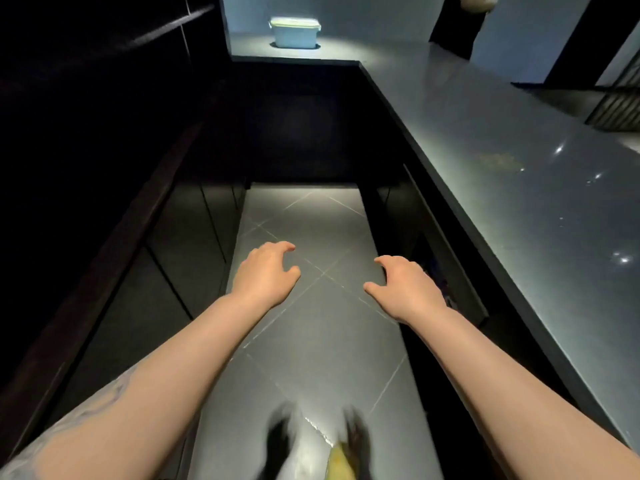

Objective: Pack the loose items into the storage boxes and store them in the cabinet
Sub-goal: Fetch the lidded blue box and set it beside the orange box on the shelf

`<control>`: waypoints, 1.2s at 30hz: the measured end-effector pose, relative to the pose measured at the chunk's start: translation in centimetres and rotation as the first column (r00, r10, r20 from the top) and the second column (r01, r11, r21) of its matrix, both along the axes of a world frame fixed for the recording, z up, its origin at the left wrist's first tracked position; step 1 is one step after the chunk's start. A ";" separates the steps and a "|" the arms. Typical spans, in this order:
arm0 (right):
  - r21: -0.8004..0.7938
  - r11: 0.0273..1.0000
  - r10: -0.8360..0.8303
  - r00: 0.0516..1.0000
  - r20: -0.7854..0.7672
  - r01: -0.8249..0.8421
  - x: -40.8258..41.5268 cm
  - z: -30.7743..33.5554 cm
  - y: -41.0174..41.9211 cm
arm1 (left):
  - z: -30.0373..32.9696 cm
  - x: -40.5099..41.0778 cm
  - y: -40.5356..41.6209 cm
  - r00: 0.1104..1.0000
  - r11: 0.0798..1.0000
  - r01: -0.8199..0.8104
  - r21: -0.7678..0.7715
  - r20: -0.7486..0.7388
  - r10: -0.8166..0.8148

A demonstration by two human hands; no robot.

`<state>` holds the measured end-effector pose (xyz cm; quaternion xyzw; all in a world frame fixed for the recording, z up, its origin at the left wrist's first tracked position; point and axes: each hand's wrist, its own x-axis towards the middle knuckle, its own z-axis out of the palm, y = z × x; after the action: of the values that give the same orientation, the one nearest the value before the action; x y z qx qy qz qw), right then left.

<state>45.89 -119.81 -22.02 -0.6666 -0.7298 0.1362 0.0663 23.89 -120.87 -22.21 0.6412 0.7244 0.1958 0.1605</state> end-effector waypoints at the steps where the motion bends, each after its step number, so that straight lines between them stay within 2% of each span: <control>1: 0.019 1.000 0.000 1.000 0.002 0.000 0.0 0.6 2.7 | 0.4 -0.3 2.5 1.000 1.000 -0.017 0.015 0.002 0.017; 7: 0.150 0.987 0.042 0.997 0.058 -0.050 -1.6 2.5 18.4 | 2.3 -2.4 17.2 0.996 0.988 -0.092 0.122 0.008 0.092; 12: 0.130 0.988 0.074 0.997 0.032 -0.078 -5.0 1.8 31.5 | 1.3 -5.6 29.9 0.989 0.982 -0.148 0.118 0.034 0.145; 21: 0.138 0.990 0.036 0.999 0.003 -0.036 -11.9 3.1 55.6 | 3.2 -11.4 56.3 0.996 0.991 -0.086 0.107 0.034 0.082; 28: 0.156 0.988 -0.003 1.000 0.005 0.002 -13.4 3.4 74.1 | 4.4 -12.5 75.6 0.999 0.988 -0.029 0.155 0.031 0.025; 36: 0.192 0.979 0.069 0.998 0.001 -0.068 -15.7 4.3 97.6 | 4.5 -15.3 96.9 0.990 0.979 -0.130 0.156 0.069 0.121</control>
<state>30.16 -22.21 -17.71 -0.6311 -0.7620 0.0692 0.1274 8.64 -24.00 -17.75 0.5988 0.7403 0.2822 0.1172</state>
